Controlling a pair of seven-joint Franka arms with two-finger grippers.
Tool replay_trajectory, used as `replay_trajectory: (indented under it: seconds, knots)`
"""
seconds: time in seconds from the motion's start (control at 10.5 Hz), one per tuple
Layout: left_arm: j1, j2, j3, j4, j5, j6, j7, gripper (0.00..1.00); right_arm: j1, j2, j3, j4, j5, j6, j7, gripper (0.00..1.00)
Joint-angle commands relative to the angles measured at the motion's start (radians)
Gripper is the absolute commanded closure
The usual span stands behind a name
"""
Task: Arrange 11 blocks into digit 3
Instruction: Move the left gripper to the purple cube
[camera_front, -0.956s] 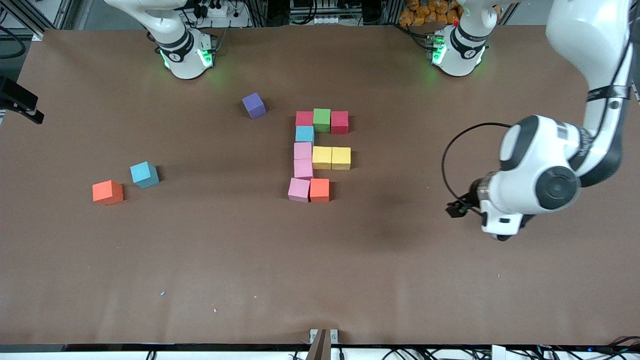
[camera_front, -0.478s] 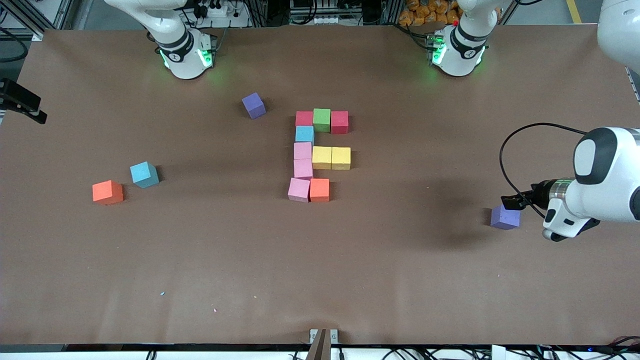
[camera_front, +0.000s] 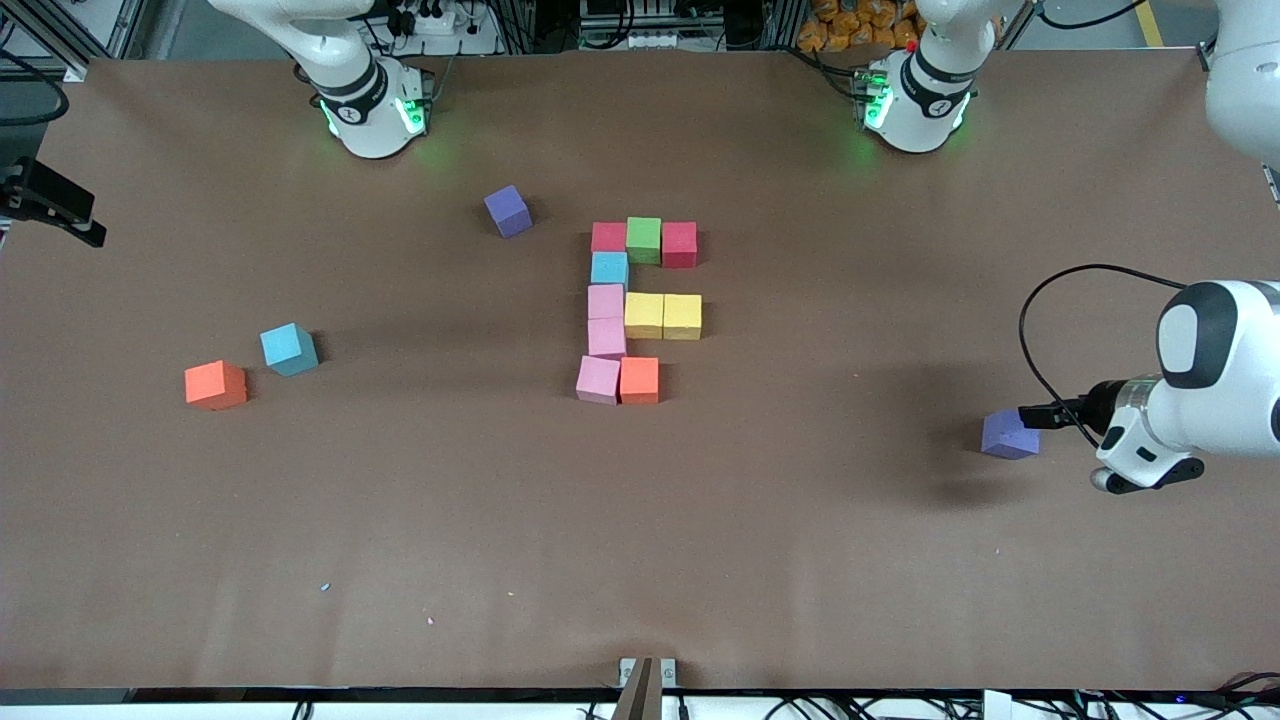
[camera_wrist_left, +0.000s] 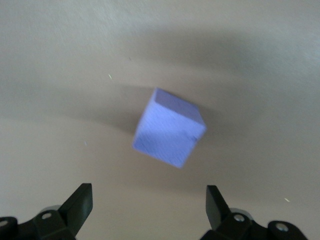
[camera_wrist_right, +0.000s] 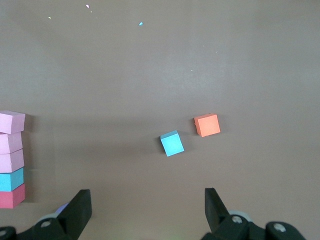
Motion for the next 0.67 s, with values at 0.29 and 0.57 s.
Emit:
replay_trajectory:
  seconds: [0.29, 0.57]
  knots:
    - [-0.015, 0.056, -0.016, -0.015, 0.051, 0.121, 0.014, 0.00, 0.005, -0.010, 0.000, -0.008, 0.032, -0.022, 0.016, 0.00]
    - [-0.015, 0.054, -0.022, -0.050, 0.120, 0.148, 0.018, 0.00, 0.005, -0.010, 0.000, -0.008, 0.032, -0.028, 0.017, 0.00]
